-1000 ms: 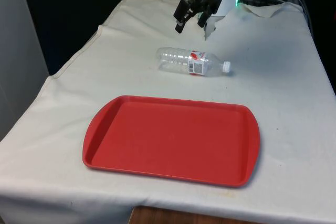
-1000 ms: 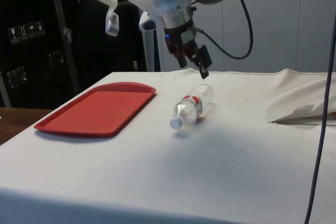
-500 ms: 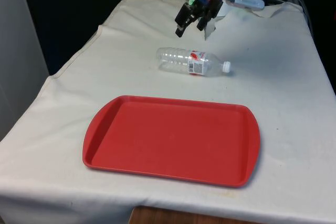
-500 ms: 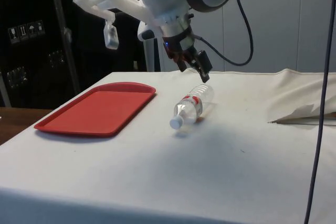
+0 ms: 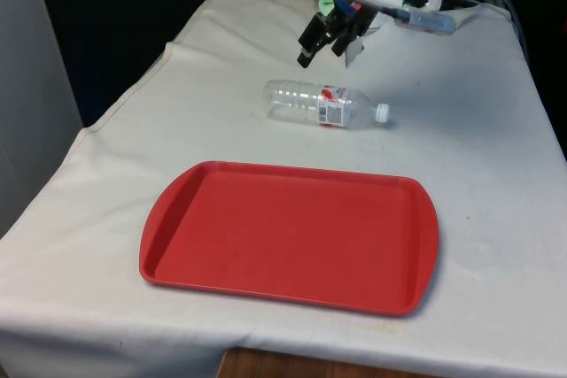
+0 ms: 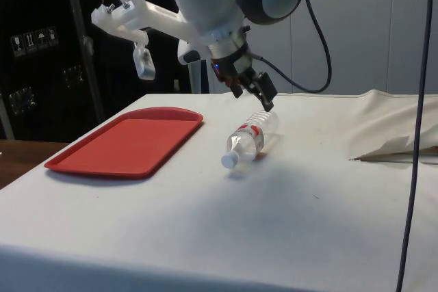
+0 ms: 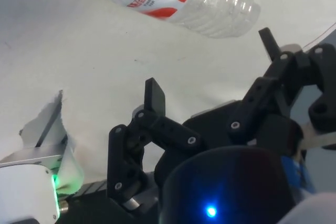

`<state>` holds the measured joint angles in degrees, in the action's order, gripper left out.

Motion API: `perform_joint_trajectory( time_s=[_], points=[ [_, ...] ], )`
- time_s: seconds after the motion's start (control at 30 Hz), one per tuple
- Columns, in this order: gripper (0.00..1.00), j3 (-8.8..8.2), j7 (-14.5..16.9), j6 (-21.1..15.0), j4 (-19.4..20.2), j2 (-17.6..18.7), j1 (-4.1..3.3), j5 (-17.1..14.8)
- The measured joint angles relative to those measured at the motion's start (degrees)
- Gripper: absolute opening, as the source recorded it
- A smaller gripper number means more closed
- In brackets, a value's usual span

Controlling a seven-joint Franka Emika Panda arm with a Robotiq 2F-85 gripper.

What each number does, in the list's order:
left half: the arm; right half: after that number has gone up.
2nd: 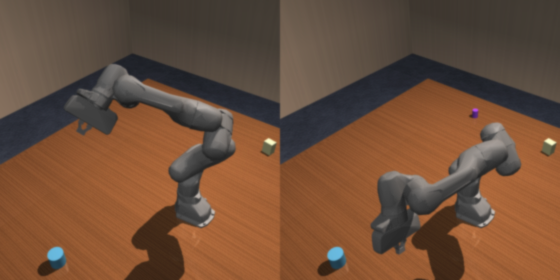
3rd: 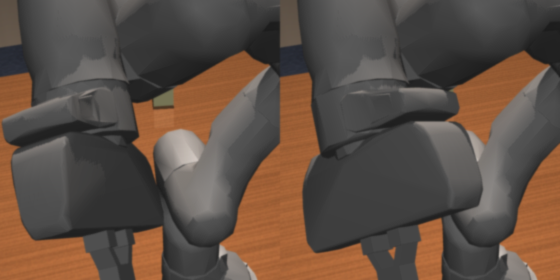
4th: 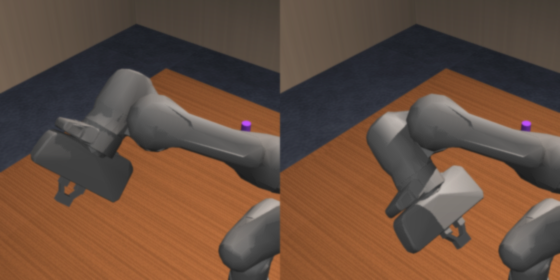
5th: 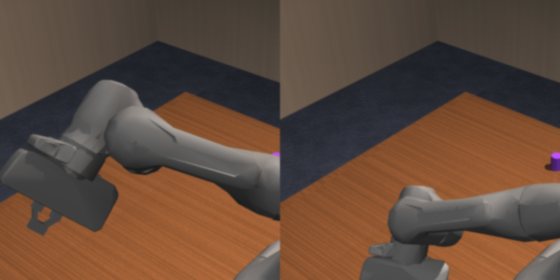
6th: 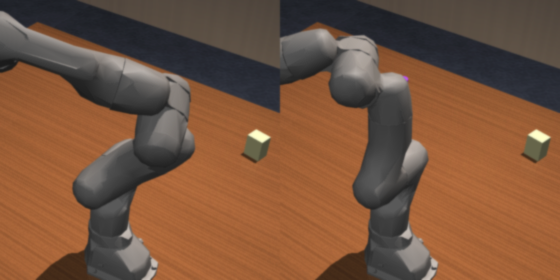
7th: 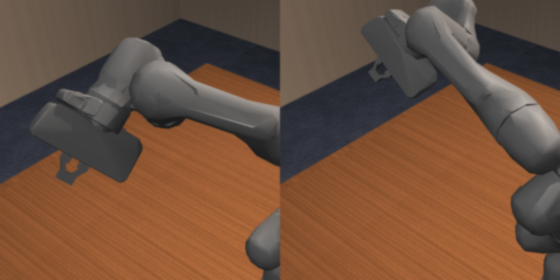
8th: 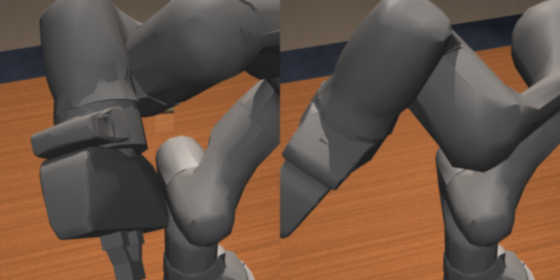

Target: Place the bottle upright on the tray.

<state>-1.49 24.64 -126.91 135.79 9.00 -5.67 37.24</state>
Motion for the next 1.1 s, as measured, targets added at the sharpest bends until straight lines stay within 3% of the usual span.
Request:
perform_joint_trajectory(
  time_s=[0.57, 1.1],
  points=[
    [1.0, 2.35, -2.8, 2.3, -2.1, 3.8, -0.46, 3.5],
    [1.0, 2.58, -4.5, 2.3, -3.5, 7.6, -0.74, 6.4]
  ],
)
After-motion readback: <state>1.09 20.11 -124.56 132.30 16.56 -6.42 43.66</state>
